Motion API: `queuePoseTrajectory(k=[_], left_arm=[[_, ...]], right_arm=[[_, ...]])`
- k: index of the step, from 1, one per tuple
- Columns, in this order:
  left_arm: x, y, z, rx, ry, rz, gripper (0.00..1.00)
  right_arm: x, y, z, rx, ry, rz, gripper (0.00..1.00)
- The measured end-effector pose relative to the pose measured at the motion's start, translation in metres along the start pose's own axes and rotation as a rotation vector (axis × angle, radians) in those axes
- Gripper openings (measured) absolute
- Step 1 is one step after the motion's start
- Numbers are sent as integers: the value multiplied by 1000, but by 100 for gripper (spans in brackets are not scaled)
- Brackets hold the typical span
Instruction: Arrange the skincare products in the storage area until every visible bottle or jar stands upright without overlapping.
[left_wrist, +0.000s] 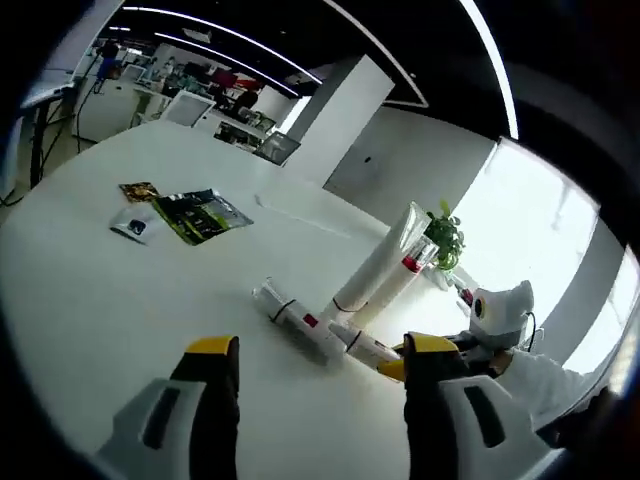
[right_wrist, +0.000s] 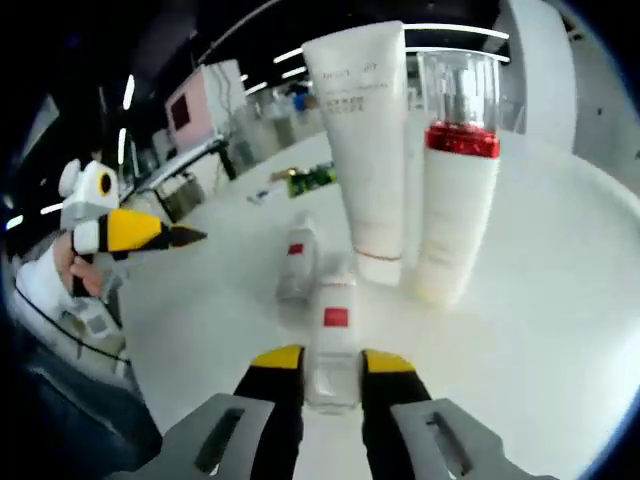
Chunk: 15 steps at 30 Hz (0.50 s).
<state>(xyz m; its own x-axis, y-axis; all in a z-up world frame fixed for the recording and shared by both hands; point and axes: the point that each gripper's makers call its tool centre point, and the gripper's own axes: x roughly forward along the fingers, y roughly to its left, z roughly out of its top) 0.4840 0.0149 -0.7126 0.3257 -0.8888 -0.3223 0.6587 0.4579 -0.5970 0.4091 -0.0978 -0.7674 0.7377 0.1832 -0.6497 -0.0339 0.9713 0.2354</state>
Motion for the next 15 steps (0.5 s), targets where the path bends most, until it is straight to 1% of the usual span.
queuePoseTrajectory(k=[2,5,7,10,12,13,15], left_arm=[[5,-3,-5,-29,1,1,61],[12,-12,-16,-60,27,-17,59],[15,-16,-21,-81,35,-26,58],[20,-28,-34,-155,53,-52,57],[24,-37,-42,-212,62,-71,56],[25,-39,-45,-209,69,-77,56],[30,-42,-53,-223,80,-70,55]], right_arm=[[-4,-1,-3,16,-3,11,12],[-7,0,-6,41,-10,25,12],[-10,1,-7,68,-17,37,12],[-13,1,-12,111,-21,57,12],[-15,1,-15,116,-18,63,12],[-16,1,-16,115,-18,65,12],[-19,1,-18,123,-14,74,12]])
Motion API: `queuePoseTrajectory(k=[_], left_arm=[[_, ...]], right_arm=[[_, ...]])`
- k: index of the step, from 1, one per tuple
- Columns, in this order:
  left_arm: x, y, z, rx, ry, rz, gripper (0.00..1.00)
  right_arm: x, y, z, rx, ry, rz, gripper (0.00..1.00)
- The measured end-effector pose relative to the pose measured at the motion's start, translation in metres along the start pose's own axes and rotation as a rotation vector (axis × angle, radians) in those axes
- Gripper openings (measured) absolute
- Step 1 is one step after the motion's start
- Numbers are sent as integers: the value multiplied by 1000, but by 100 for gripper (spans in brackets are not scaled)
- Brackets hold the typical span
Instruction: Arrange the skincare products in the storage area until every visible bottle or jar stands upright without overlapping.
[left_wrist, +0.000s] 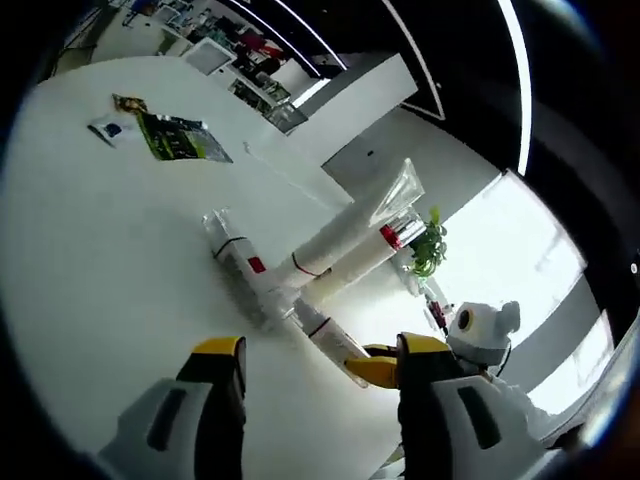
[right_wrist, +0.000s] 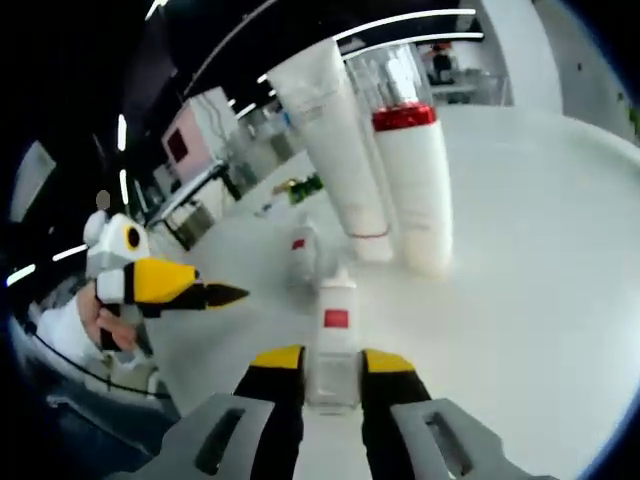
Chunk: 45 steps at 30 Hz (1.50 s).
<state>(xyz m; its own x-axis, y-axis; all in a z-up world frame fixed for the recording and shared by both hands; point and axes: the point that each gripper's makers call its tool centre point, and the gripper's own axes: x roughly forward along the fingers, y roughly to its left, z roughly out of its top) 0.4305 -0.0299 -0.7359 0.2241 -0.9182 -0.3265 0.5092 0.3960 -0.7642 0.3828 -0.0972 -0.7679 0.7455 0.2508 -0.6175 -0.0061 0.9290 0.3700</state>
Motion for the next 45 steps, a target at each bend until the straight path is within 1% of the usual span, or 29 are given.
queuePoseTrajectory(k=[2,5,9,11,13,17,20,23,25,28,30,32,35,37,41,45], left_arm=[[5,1,-6,-31,17,0,54],[11,-6,-6,-76,-6,-20,52],[22,-12,-17,-85,18,-12,50],[28,-15,-23,-115,29,-17,48],[33,-18,-28,-128,27,-22,47],[41,-17,-33,-149,30,-8,44],[46,-17,-32,-167,18,-5,42],[51,-17,-34,-173,17,-2,40],[55,-20,-36,-181,24,-12,40],[59,-18,-35,-175,8,-4,37],[59,-17,-33,-186,-16,9,36],[60,-17,-33,-188,-19,15,34],[62,-18,-35,-183,-23,19,30],[64,-20,-34,-187,-24,13,30],[68,-23,-29,-180,-28,-6,27],[71,-26,-20,-122,-23,-21,24]], right_arm=[[-3,0,-1,14,-1,11,12],[-6,1,-4,16,0,21,12],[-12,2,-6,13,-1,37,12],[-15,2,-5,14,-8,46,12],[-17,3,-5,6,-11,57,12],[-19,2,-5,-3,-14,78,12],[-21,3,-5,-1,-17,99,12],[-24,6,-3,11,-24,131,12],[-25,8,-2,16,-30,152,12],[-26,10,-3,7,-32,169,12],[-27,11,-3,5,-33,179,12],[-30,11,-2,-3,-33,189,12],[-33,11,-2,-24,-31,196,12],[-34,9,-3,-34,-28,193,12],[-34,6,-3,-52,-33,183,12],[-28,7,-6,-98,-20,160,12]])
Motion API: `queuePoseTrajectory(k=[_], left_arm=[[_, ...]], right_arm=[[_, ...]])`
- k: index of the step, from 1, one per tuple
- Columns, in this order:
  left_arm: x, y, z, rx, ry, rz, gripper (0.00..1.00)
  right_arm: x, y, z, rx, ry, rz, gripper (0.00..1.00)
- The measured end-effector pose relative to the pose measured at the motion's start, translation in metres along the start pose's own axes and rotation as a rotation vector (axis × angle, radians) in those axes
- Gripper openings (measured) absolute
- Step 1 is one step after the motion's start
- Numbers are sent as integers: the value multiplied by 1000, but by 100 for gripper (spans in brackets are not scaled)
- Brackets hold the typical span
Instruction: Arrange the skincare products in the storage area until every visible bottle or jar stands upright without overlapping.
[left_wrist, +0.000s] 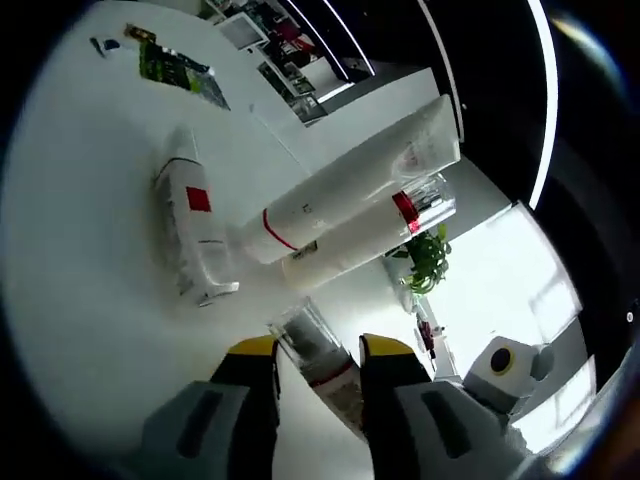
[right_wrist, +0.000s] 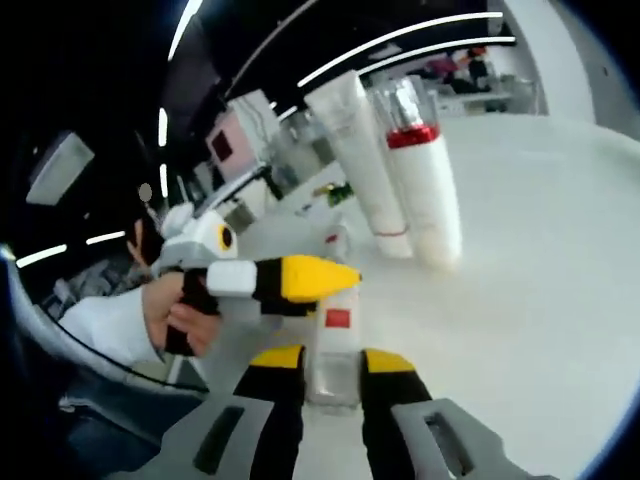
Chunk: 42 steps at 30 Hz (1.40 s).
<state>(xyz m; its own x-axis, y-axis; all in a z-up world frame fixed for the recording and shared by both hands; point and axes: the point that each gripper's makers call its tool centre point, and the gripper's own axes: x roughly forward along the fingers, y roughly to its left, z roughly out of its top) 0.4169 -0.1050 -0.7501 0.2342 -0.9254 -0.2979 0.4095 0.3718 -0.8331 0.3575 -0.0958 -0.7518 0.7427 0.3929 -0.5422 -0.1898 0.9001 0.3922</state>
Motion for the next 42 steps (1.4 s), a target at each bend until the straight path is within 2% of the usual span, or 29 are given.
queuePoseTrajectory(k=[8,12,22,24,25,27,29,30,38,42], left_arm=[[12,-16,14,140,44,-48,19],[16,-25,19,179,61,-81,16],[20,-43,18,394,120,-119,15],[21,-51,18,451,117,-152,15],[21,-50,17,444,129,-143,14],[22,-54,16,487,127,-171,14],[21,-54,15,481,137,-165,14],[21,-56,15,510,139,-181,14],[23,-66,11,587,165,-240,14],[23,-69,17,617,157,-259,14]], right_arm=[[9,-10,-1,-6,17,-38,13],[15,-15,-3,-26,44,-53,13],[21,-22,-5,-36,72,-79,13],[22,-23,-5,-29,63,-76,13],[23,-23,-6,-24,65,-70,13],[23,-23,-6,-24,64,-69,13],[21,-24,-6,-29,70,-68,13],[20,-24,-5,-29,70,-63,13],[18,-24,-9,-55,91,-55,14],[17,-25,-13,-82,116,-54,13]])
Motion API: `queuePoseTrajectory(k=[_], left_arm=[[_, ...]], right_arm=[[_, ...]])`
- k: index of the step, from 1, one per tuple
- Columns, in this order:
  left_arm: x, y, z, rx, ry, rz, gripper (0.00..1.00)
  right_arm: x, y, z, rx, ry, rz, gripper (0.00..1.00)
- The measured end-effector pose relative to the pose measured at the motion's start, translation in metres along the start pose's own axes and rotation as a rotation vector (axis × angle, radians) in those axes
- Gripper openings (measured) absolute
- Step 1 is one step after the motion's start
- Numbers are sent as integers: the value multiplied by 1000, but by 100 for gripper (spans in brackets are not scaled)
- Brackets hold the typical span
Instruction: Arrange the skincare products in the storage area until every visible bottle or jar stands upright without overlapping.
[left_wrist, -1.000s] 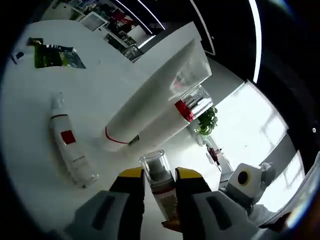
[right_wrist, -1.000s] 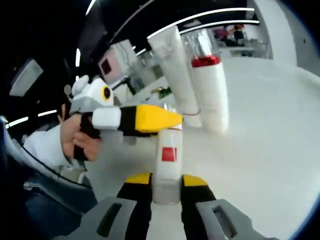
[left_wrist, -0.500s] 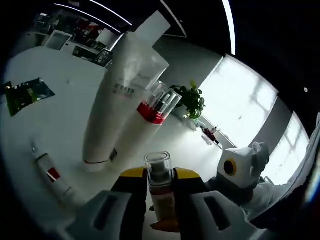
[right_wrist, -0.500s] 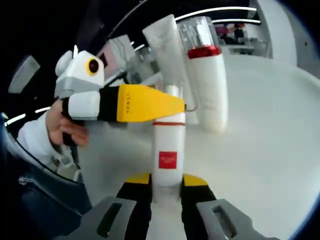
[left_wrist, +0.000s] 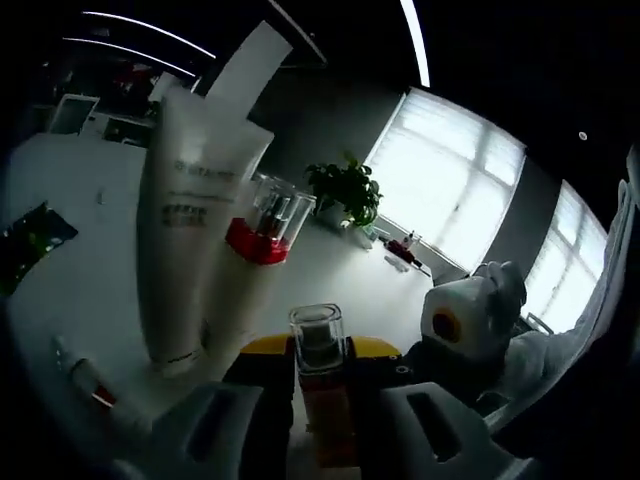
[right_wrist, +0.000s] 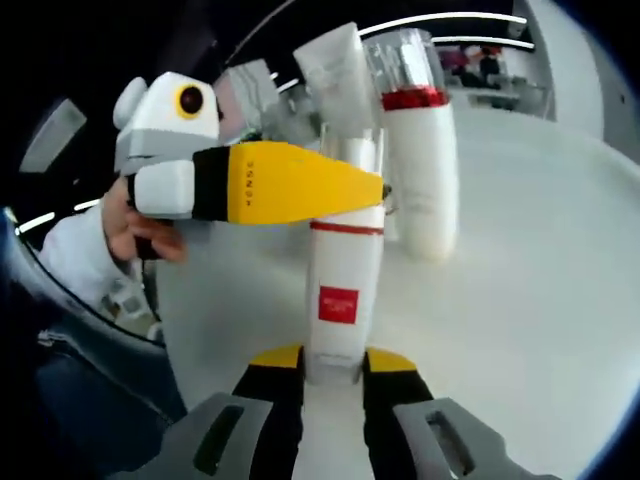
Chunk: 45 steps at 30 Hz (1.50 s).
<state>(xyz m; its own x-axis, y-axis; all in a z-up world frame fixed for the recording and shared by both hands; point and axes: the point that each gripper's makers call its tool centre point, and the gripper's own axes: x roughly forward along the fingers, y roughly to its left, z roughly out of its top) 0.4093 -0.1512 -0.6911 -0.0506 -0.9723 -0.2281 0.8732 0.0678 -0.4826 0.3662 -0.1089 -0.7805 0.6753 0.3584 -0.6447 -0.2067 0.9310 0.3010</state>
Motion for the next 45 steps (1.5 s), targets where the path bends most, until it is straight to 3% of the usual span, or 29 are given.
queuePoseTrajectory(k=[5,8,12,20,26,31,45], left_arm=[[-2,0,3,19,3,-29,14],[-2,6,-2,127,53,1,14],[0,-1,-1,115,46,-37,14],[4,-2,-4,118,52,-47,14],[5,-4,-4,129,51,-59,14],[6,3,-5,138,59,-20,15],[3,1,4,208,40,-15,16]], right_arm=[[-3,1,3,-6,-10,6,13],[-3,5,4,-23,1,18,16],[-3,4,6,-28,-6,9,13],[-6,-5,20,-8,-41,-16,13],[-5,-4,21,3,-29,-12,12],[-4,-11,18,13,-15,-73,11],[2,-18,27,-80,-44,-127,10]])
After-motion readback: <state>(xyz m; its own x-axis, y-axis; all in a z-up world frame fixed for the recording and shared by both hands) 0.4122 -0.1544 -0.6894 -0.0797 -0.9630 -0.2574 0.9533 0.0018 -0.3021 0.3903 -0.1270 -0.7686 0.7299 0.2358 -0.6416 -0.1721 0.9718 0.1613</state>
